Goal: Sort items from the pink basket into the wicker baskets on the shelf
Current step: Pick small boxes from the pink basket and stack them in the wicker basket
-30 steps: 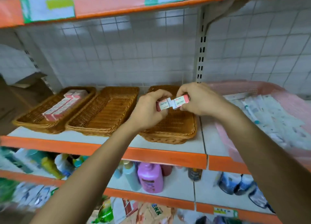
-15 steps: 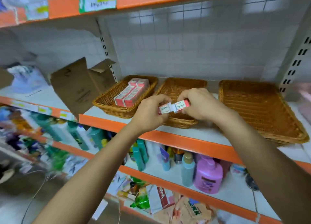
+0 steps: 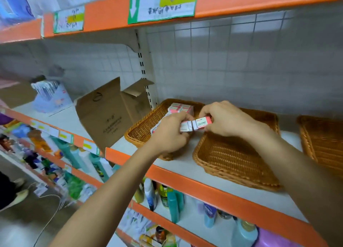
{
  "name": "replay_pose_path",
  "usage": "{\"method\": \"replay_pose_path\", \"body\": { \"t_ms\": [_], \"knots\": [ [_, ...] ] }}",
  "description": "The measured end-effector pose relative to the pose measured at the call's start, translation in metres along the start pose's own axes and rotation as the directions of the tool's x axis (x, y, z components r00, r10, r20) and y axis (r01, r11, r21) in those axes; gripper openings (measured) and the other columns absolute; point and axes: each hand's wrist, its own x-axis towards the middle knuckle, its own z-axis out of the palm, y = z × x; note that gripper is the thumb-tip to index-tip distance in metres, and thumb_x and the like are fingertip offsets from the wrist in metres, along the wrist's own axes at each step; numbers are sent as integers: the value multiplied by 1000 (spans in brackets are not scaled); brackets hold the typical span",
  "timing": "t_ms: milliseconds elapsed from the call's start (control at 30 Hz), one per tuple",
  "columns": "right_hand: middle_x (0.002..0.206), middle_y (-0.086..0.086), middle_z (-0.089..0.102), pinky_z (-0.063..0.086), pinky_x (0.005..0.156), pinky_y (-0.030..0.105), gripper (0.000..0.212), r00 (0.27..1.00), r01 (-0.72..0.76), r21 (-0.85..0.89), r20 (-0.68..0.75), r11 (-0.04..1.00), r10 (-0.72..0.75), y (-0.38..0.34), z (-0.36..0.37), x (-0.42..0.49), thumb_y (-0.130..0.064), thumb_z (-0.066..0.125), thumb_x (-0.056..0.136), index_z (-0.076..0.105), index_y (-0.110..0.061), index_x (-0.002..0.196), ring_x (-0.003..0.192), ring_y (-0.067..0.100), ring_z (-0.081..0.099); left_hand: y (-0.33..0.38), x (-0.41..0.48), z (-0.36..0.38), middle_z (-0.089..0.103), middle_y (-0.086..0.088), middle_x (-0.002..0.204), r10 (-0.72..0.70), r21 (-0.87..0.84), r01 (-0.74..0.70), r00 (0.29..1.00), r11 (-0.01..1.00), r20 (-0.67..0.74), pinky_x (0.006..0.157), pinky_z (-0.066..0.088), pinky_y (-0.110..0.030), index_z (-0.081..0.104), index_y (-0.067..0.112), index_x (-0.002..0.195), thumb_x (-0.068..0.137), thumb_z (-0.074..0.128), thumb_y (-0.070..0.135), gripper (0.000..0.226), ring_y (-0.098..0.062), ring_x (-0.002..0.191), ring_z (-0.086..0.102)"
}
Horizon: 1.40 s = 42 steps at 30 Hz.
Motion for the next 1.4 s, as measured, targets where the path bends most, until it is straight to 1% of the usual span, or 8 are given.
{"method": "replay_pose_path", "body": {
  "t_ms": [133,300,533,667,767,933,1200,1400],
  "knots": [
    [108,4,63,47,83,34,21,1000,8,-33,14,999,-8,-1,8,34,-20,67,81,67,-17,102,104,25,55,-18,22,-3,60,1,96,14,78,-12,1000,997,-17,64,26,-18,64,16,111,80,65,13,32,-20,90,55],
    [103,8,66,51,79,37,22,999,-44,-5,31,999,44,-2,24,70,-17,66,82,67,-12,103,93,25,60,-52,55,2,54,5,96,2,159,5,999,987,-43,67,29,-22,64,18,109,82,70,36,33,-10,85,46],
    [112,12,60,45,81,30,25,991,-129,10,-37,992,130,-18,38,111,-19,61,88,65,-10,110,100,27,58,-101,93,-4,65,-4,106,35,171,-32,999,985,-10,72,38,-27,66,17,107,80,72,37,34,-21,95,58],
    [116,15,56,44,83,29,29,974,-222,1,-53,975,222,-28,49,130,-25,58,90,64,-8,113,105,29,55,-122,106,-8,64,-7,107,24,196,-43,995,980,95,78,45,-31,64,16,110,83,68,30,31,-23,98,58],
    [120,14,54,41,84,26,33,949,-311,14,-47,950,311,-31,61,140,-27,57,91,60,-6,117,107,28,55,-136,114,-6,58,-10,111,2,125,-23,987,992,164,85,44,-32,58,14,114,82,61,16,32,-25,110,51],
    [121,10,54,44,85,28,31,887,-458,-12,-65,889,457,-34,83,150,-25,61,89,59,-11,116,106,24,56,-150,125,6,50,-13,124,-10,25,6,988,1000,154,94,37,-30,51,10,124,92,51,18,33,-27,121,43],
    [121,9,53,47,84,30,28,803,-584,-7,-149,812,577,-35,112,154,-21,63,87,61,-13,114,105,24,57,-165,128,17,62,-8,111,4,-114,-6,1000,993,-18,73,32,-21,62,11,112,90,58,25,26,-21,103,54],
    [123,10,50,47,85,31,35,770,-604,45,-223,795,598,-39,123,154,-22,62,89,53,-15,122,107,25,54,-175,125,17,65,-4,114,-19,-230,-1,996,973,-84,83,47,-26,60,14,120,88,63,30,36,-19,102,61]
  ]
}}
